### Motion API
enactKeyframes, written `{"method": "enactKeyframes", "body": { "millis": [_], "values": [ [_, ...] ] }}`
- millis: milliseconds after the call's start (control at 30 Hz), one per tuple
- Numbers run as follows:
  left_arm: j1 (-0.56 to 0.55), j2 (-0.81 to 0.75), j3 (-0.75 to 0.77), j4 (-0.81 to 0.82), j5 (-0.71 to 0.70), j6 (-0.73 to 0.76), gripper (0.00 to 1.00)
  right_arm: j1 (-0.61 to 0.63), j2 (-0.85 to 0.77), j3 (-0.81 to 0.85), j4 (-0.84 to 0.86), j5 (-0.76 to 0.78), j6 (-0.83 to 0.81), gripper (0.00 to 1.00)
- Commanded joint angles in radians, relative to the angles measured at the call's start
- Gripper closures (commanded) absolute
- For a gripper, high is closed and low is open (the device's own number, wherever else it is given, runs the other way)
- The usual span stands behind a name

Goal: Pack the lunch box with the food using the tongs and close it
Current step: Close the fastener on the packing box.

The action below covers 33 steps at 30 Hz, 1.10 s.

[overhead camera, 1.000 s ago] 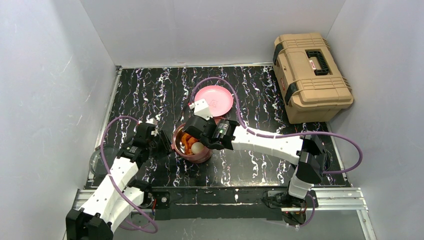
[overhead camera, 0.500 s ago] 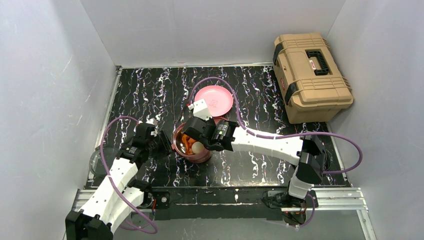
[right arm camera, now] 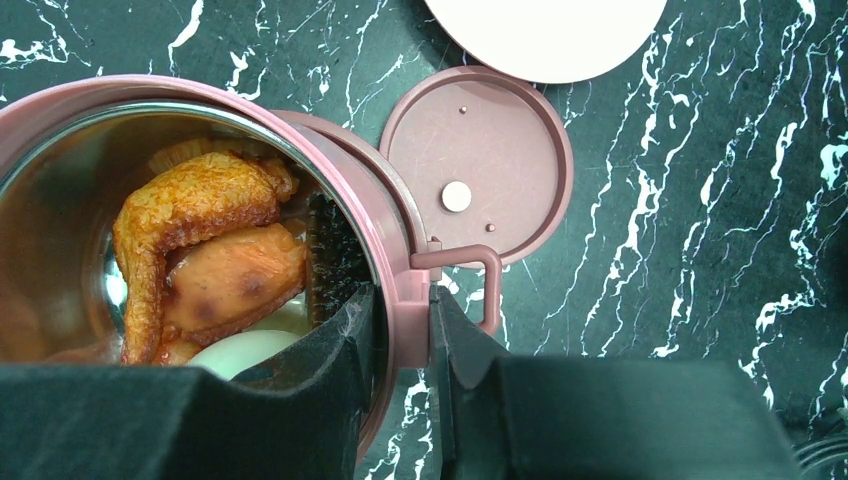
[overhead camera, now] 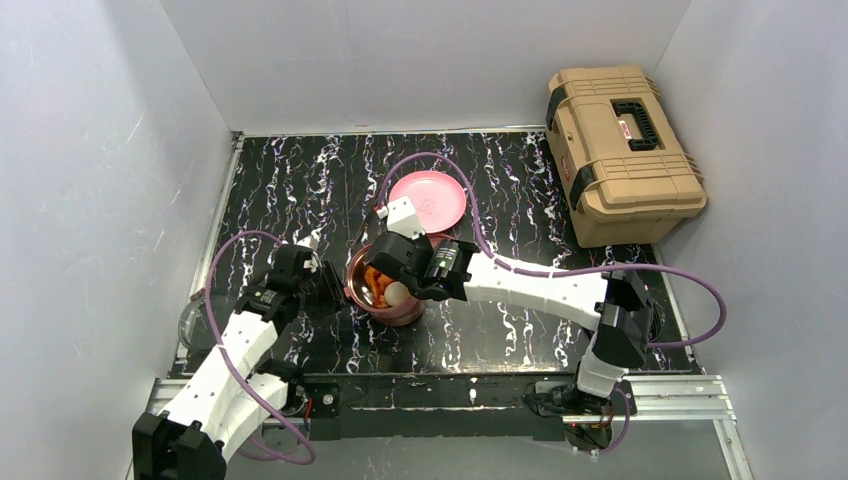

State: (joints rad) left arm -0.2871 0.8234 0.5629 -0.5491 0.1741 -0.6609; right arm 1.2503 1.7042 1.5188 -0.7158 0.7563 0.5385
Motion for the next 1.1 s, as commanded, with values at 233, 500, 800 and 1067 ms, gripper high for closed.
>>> {"method": "enactKeyframes", "body": {
  "millis": [233,500,800,1067],
  "values": [
    [0.0,0.015,-0.002,0.057,0.055,0.007,0.62,-0.011,-0.069,0.05,0.013,0.075,-0.116,0.99],
    [0.0,0.04,-0.015,0.092,0.073,0.002,0.63,-0.011,-0.049,0.09,0.0,0.096,-0.173,0.99],
    [-0.001,0.041,-0.029,0.091,0.074,0.005,0.65,-0.011,-0.019,0.087,-0.028,0.135,-0.152,0.99],
    [-0.001,0.037,-0.026,0.083,0.082,0.014,0.65,-0.056,-0.056,-0.007,0.032,0.074,-0.127,0.99]
  ]
}}
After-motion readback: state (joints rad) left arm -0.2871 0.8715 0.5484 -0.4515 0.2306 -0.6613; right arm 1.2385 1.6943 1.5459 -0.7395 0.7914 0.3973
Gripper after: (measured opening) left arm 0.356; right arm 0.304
